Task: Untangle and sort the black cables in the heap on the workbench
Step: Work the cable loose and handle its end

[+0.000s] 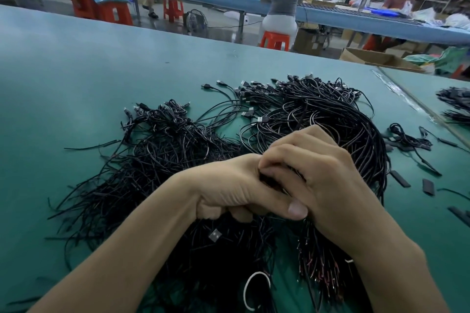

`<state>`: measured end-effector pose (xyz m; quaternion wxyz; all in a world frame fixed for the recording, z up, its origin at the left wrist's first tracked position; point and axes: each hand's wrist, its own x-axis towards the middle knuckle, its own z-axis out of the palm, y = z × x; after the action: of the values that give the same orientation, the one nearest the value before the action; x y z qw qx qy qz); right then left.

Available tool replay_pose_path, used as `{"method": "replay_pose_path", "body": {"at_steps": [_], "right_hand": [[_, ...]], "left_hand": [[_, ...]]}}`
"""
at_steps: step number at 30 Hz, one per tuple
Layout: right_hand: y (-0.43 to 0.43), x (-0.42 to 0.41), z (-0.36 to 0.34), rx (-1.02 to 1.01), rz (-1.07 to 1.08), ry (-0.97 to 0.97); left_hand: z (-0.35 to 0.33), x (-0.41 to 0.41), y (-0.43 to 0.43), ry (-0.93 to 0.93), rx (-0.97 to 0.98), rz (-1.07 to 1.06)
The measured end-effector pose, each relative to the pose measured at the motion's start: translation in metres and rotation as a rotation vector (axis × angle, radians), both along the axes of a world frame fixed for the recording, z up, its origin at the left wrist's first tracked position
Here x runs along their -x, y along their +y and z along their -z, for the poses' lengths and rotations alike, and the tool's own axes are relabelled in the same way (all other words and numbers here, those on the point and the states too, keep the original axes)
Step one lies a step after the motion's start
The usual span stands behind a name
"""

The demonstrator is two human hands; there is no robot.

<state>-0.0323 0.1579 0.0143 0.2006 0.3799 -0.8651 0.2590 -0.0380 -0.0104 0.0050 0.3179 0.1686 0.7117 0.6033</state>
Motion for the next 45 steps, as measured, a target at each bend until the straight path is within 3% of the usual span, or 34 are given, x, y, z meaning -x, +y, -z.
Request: {"method": "replay_pose_path", "body": {"at_steps": [8, 17, 33, 39, 45], "right_hand": [[0.008, 0.005, 0.003, 0.146, 0.076, -0.019], [0.014, 0.004, -0.001, 0.109, 0.106, -0.110], [0.005, 0.003, 0.005, 0.095, 0.180, -0.154], [-0.001, 0.001, 0.006, 0.271, 0.235, -0.174], [-0.009, -0.001, 0.006, 0.232, 0.274, -0.198]], "left_hand": [[-0.008, -0.001, 0.005, -0.087, -0.176, -0.099], [-0.005, -0.004, 0.009, 0.085, -0.007, -0.089], [-0.005, 0.001, 0.008, 0.186, 0.139, -0.166], [-0.001, 0.005, 0.008, 0.143, 0.071, -0.188], [0.005, 0.005, 0.008, 0.124, 0.013, -0.193]]}}
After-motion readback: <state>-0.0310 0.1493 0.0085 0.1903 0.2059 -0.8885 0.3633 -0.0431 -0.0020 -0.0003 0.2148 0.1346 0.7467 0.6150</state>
